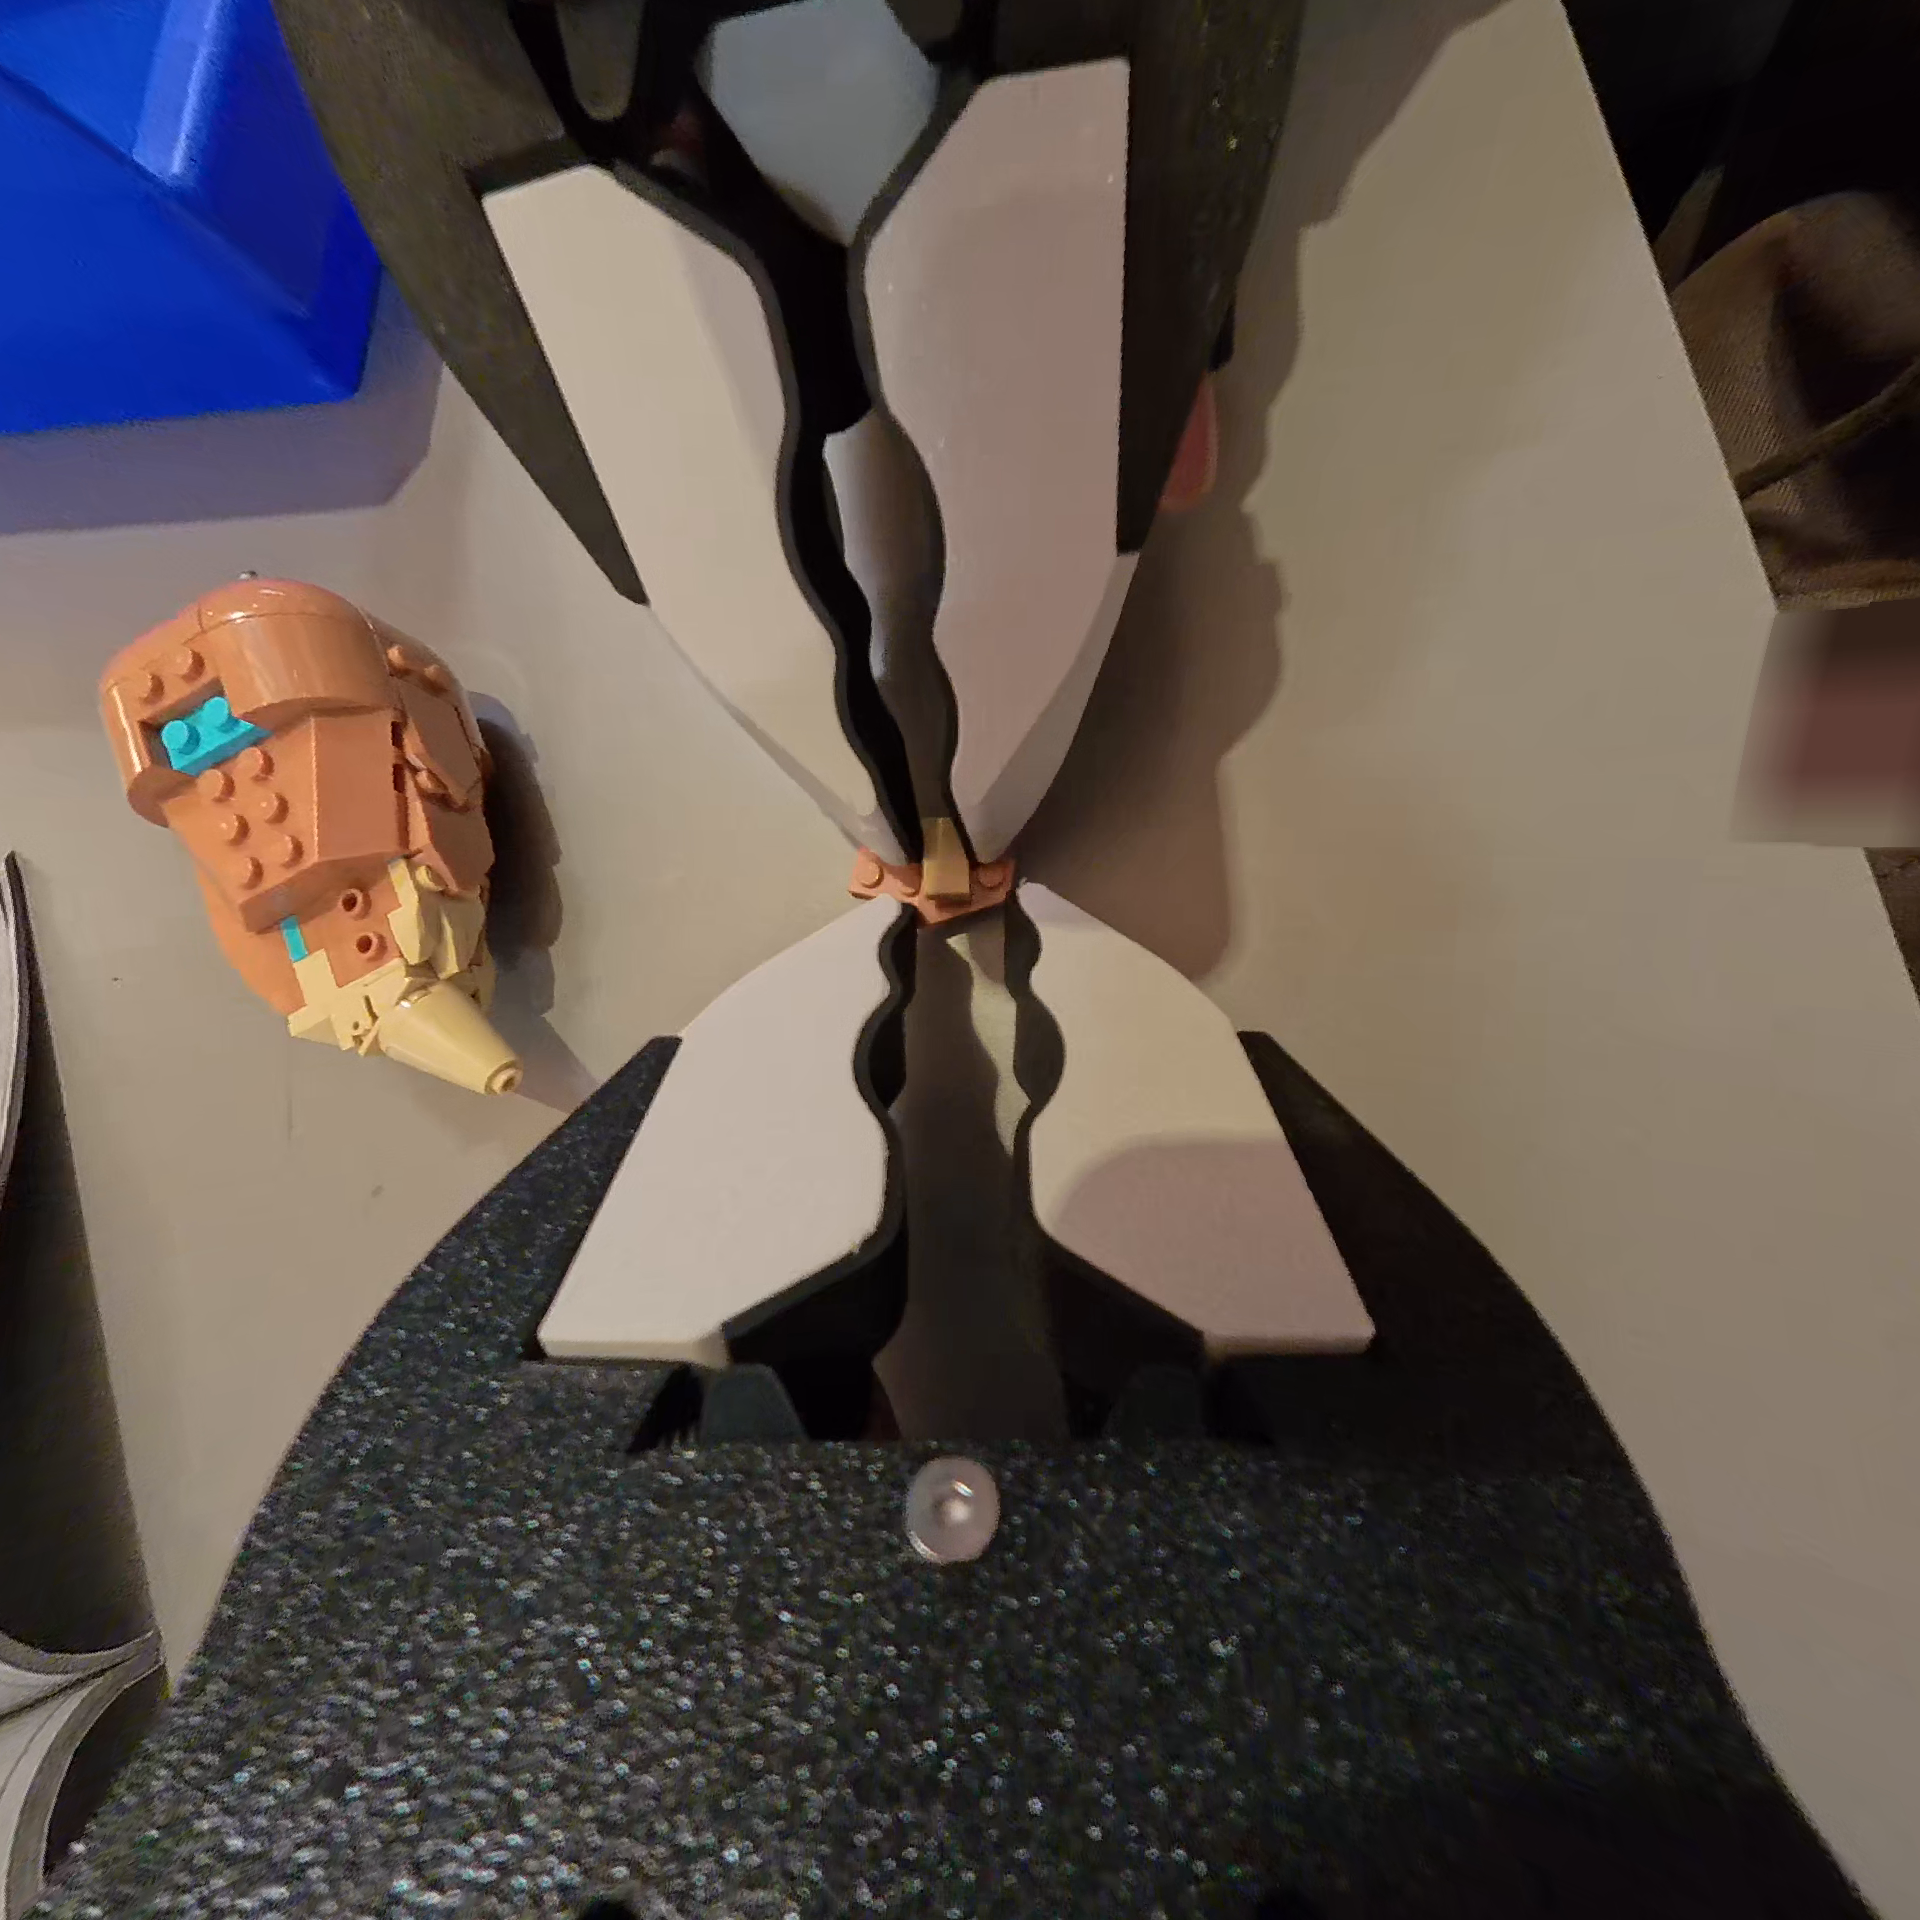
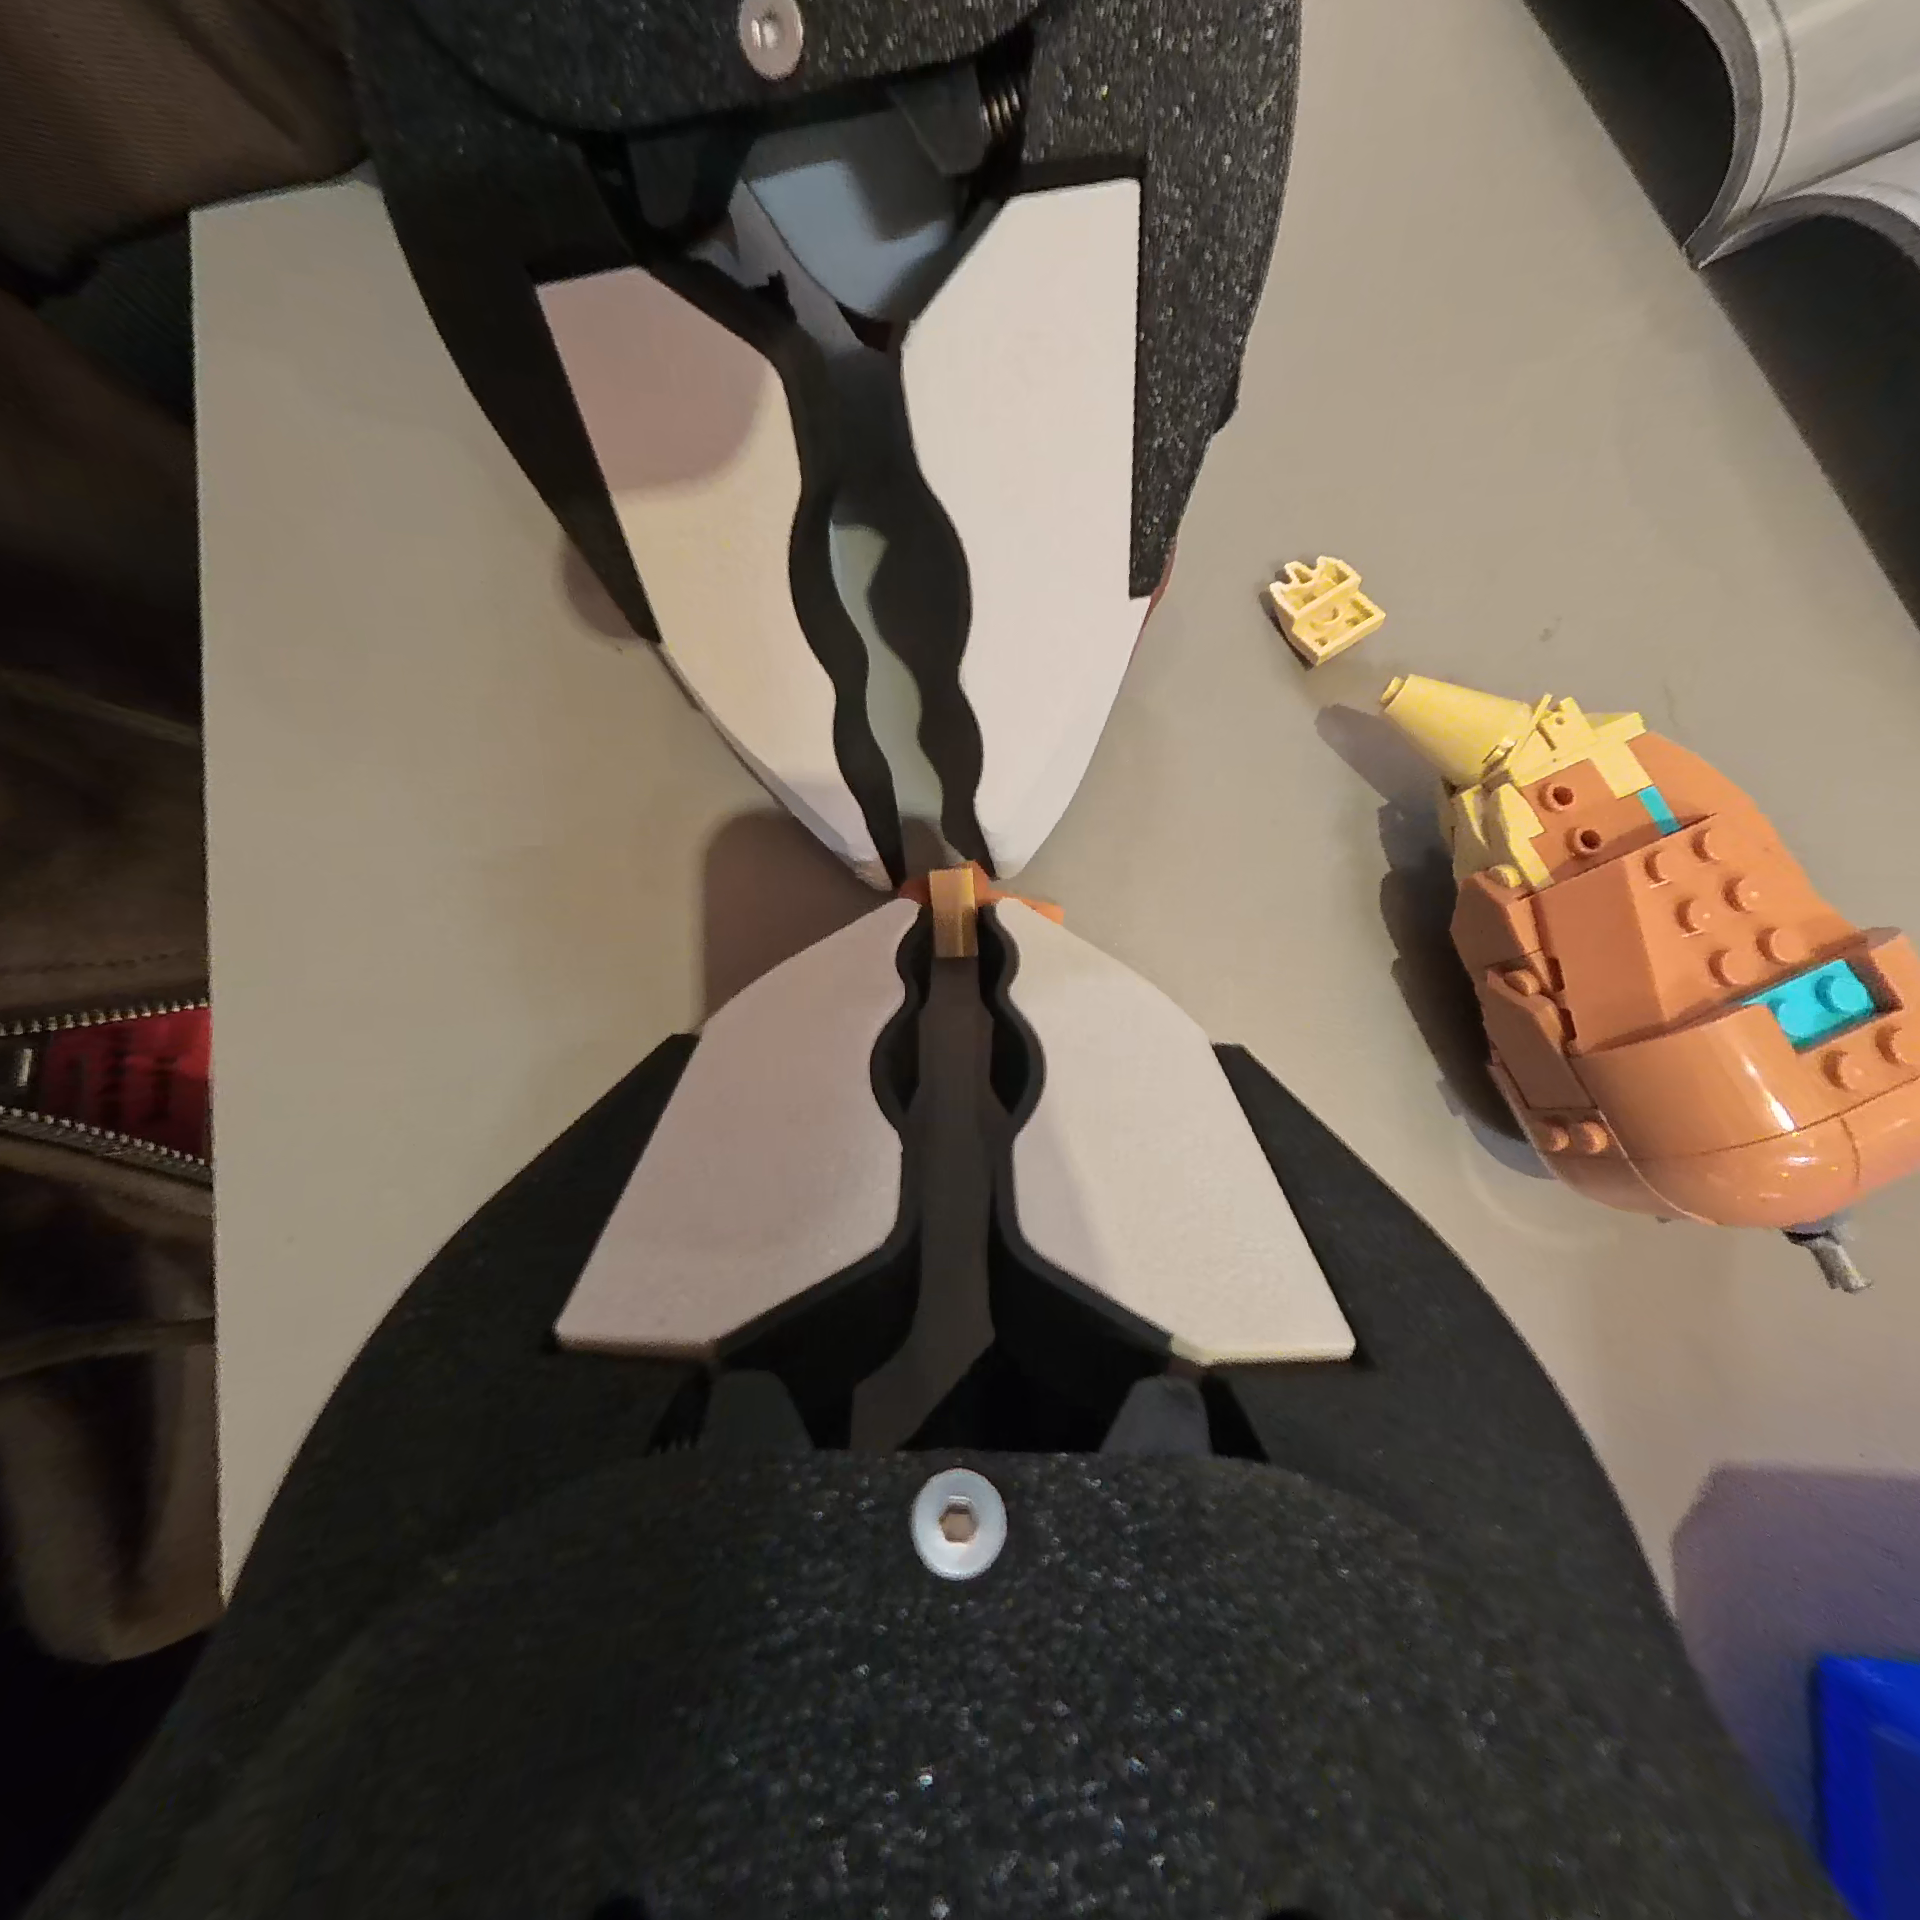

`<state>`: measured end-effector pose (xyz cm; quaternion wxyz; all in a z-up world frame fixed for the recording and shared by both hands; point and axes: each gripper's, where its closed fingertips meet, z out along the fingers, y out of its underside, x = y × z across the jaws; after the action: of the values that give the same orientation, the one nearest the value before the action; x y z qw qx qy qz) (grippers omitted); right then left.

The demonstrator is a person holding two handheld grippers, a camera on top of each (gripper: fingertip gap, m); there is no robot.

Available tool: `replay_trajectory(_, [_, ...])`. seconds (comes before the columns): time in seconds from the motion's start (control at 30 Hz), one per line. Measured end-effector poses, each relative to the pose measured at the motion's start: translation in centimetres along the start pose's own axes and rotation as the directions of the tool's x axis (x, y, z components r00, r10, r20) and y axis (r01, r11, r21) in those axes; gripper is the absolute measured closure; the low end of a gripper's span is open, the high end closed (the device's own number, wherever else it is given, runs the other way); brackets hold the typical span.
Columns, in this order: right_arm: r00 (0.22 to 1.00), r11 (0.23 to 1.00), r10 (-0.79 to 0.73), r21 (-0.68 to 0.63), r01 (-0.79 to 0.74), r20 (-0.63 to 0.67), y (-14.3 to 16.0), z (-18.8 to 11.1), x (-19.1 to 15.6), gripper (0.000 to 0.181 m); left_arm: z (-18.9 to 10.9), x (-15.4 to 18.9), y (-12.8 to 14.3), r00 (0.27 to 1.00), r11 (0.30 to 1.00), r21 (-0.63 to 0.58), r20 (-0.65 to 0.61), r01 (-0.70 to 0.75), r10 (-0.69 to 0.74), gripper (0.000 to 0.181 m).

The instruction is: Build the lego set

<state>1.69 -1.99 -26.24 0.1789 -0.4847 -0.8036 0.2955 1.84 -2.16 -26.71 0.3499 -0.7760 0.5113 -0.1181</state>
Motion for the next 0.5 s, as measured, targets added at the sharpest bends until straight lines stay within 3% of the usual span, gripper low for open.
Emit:
replay_trajectory(0.03, [1.0,1.0,0.0,0.0,0.0,0.001,0.02,0.02,-0.01,0.173,0.01,0.01,0.02,1.0,1.0,-0.001,-0.001,0.0,0.0,0.165])
replay_trajectory(0.07, [1.0,1.0,0.0,-0.001,0.0,0.0,0.05,0.05,0.01,0.172,-0.01,-0.02,0.02,1.0,1.0,0.0,-0.001,0.0,0.0,0.181])
replay_trajectory(0.5, [1.0,1.0,-0.001,0.011,0.001,0.007,0.3,-0.01,0.03,0.17,-0.54,-0.25,0.59,0.999,0.999,0.001,-0.003,0.032,-0.032,0.18])
